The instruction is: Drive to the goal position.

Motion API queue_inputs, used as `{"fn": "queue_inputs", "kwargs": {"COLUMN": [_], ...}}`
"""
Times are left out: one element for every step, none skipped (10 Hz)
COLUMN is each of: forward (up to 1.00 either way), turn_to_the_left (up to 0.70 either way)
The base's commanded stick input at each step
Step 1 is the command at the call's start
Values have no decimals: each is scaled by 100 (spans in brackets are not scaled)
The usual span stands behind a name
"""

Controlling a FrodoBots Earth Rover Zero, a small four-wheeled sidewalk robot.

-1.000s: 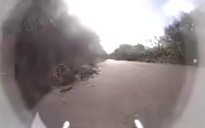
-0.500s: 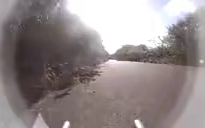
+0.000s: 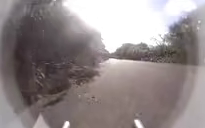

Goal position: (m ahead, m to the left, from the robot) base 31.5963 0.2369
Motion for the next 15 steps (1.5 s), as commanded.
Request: {"fn": "queue_inputs", "kwargs": {"forward": [70,70,70,70,70,70,70,70,70,70,70,70,70,70,70], "turn_to_the_left": [-3,-8,-13,-29,-32,-35,-35,-35,-3,-2,0,0,0,0,0]}}
